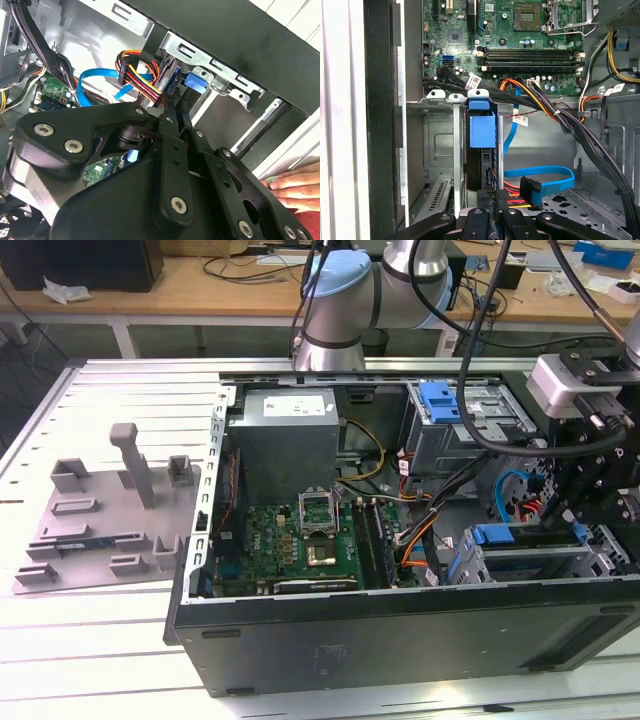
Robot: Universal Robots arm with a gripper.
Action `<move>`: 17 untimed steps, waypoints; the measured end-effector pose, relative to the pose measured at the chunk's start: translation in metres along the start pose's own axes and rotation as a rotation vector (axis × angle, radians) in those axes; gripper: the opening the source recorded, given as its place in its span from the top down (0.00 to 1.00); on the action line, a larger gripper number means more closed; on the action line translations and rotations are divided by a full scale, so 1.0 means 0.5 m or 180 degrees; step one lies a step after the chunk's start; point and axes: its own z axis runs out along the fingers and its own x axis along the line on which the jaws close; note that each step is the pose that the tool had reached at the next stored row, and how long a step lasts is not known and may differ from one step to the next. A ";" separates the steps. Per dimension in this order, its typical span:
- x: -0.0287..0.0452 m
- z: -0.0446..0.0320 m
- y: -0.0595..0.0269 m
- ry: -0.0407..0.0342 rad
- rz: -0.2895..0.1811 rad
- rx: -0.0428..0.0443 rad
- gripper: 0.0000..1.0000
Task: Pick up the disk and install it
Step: 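Insert the first disk wire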
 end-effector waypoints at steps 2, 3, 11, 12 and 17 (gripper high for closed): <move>0.000 0.000 0.000 -0.0001 0.0000 0.0000 0.83; 0.000 0.000 0.000 -0.0002 0.0000 0.0000 0.83; 0.000 -0.012 0.000 0.0000 0.0000 0.0000 0.83; 0.000 -0.012 0.000 0.0000 0.0000 0.0000 0.83; -0.001 -0.012 0.000 0.0000 0.0000 0.0000 0.83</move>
